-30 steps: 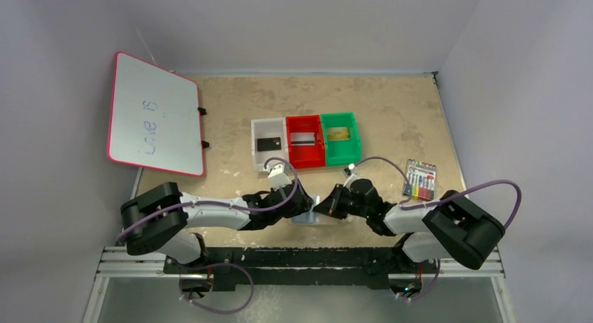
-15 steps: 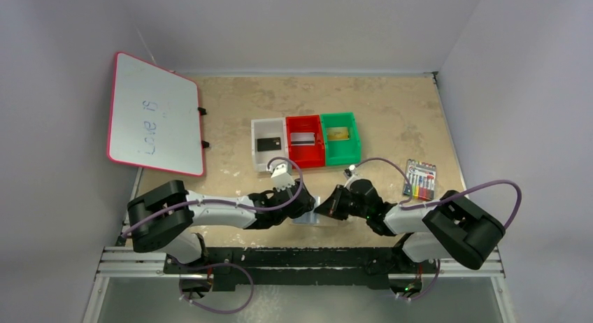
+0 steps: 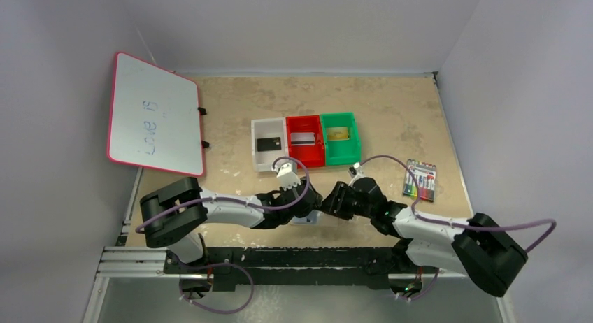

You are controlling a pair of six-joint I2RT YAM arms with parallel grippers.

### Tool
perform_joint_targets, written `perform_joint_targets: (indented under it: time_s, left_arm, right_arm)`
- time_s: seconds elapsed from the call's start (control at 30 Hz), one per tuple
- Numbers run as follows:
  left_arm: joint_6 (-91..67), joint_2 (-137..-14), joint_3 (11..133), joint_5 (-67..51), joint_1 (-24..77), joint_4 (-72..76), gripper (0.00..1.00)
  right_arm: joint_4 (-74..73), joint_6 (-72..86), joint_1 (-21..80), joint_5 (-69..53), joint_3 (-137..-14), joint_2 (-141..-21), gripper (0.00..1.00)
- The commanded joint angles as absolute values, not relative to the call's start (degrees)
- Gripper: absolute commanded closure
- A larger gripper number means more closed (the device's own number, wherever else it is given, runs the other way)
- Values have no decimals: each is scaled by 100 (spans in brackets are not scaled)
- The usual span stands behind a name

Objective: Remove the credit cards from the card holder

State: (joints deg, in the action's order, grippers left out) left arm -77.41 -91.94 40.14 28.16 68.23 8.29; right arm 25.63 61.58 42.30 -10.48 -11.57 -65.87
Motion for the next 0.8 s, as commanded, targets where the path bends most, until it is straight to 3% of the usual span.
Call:
perform_joint_targets:
  time_s: [0.0, 0.5, 0.77]
  left_arm:
    - [-7752, -9338, 3903, 2408, 6908, 970, 52]
    - [-7579, -9863, 4246, 1257, 6923, 2351, 52]
    - [-7479, -9928, 4464, 1159, 6932, 2507, 51]
  right_arm:
    - [1463, 5954, 4199, -321, -1557, -5848, 50]
    - [-2733, 7121, 4201, 2392, -2635, -3821, 46]
    - [-3391, 7580, 4201, 2838, -2700, -2661, 42]
